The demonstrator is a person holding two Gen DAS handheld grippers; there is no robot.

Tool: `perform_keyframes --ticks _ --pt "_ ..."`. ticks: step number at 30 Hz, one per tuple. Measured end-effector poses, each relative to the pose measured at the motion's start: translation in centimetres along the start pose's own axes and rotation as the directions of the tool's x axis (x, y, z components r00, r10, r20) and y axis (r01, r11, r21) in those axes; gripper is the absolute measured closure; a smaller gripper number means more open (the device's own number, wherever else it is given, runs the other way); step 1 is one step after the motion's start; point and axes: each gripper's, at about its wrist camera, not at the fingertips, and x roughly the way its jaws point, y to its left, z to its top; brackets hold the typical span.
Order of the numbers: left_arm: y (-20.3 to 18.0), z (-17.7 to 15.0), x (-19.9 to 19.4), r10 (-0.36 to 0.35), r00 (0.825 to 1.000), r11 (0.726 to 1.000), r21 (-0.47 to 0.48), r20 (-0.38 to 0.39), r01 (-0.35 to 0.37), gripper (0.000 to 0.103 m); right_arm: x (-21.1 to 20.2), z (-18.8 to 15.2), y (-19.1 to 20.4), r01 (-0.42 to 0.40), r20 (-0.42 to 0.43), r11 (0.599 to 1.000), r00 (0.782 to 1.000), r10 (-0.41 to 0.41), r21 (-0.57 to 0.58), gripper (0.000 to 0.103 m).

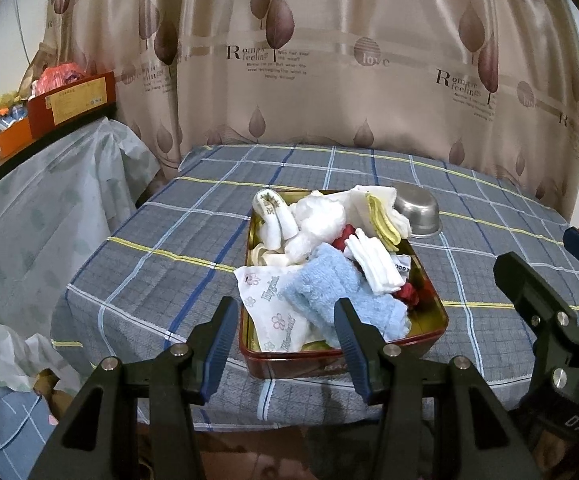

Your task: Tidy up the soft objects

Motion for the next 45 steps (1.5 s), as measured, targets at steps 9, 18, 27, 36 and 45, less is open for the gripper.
perform_keyframes --ticks 9,18,27,36,45 --pt "-0.05 0.07 0.05 0.002 1.000 1.000 0.000 -0.001 -0.002 0.052 0.01 0.01 0.08 0.001 0.001 1.000 1.000 -0.001 0.001 0.000" --pt "-0.16 -0.05 0.05 0.002 1.000 1.000 0.007 -0.004 -0.002 0.052 0.07 -0.01 0.16 -0.002 0.000 1.000 1.000 0.002 -0.002 0.000" --pt "-0.23 -0.05 -0.04 0.001 1.000 1.000 0.011 -0.006 -0.001 0.052 0.01 -0.08 0.26 -0.001 -0.002 1.000 1.000 0.001 -0.004 0.000" --pt "-0.24 -0.04 -0.04 0.000 1.000 1.000 0.008 -0.008 0.000 0.052 0.03 -0.05 0.27 -0.004 -0.002 1.000 1.000 0.004 -0.003 0.000" --pt "-0.23 -0.10 0.02 -0.007 1.000 1.000 0.001 -0.015 0.007 0.052 0.04 -0.05 0.34 -0.004 -0.001 1.000 1.000 0.004 -0.005 0.000"
